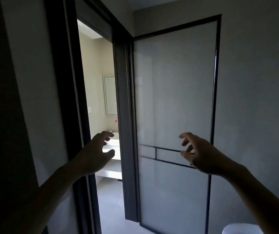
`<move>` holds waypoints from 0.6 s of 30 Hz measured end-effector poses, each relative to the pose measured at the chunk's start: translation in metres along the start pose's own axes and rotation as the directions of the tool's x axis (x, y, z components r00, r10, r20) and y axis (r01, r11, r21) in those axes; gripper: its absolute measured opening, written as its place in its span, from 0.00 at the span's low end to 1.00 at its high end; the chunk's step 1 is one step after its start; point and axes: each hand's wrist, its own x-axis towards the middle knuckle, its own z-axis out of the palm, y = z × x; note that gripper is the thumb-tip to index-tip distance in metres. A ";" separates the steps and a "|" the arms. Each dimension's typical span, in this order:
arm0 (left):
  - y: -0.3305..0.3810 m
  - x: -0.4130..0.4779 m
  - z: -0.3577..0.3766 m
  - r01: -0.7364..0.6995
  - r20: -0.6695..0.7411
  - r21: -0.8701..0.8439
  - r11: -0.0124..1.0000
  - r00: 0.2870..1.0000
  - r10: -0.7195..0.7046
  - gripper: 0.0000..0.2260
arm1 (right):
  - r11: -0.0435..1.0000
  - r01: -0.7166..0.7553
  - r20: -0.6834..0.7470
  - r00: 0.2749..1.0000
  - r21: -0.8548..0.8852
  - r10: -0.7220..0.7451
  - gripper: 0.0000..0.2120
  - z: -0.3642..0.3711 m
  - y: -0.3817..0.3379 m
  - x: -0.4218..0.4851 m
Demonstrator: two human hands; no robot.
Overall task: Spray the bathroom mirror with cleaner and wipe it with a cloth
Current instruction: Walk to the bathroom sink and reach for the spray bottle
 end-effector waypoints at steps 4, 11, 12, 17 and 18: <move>-0.036 0.037 -0.002 -0.008 0.033 0.009 1.000 0.999 0.007 0.21 | 0.997 -0.044 0.001 0.999 -0.058 0.045 0.15 0.022 0.000 0.031; -0.068 0.085 0.028 -0.069 0.028 0.086 0.994 0.997 0.067 0.20 | 0.983 -0.121 0.056 0.990 -0.140 0.130 0.09 0.039 0.017 0.056; -0.070 0.090 0.032 -0.099 0.025 0.136 0.986 0.995 0.097 0.21 | 0.981 -0.128 0.054 0.989 -0.144 0.137 0.09 0.039 0.020 0.060; -0.081 0.118 0.058 -0.145 0.034 0.211 0.967 0.989 0.141 0.22 | 0.980 -0.122 0.020 0.992 -0.159 0.126 0.08 0.043 0.031 0.096; -0.083 0.124 0.064 -0.139 0.041 0.200 0.970 0.990 0.133 0.21 | 0.982 -0.110 0.006 0.994 -0.152 0.112 0.08 0.046 0.033 0.107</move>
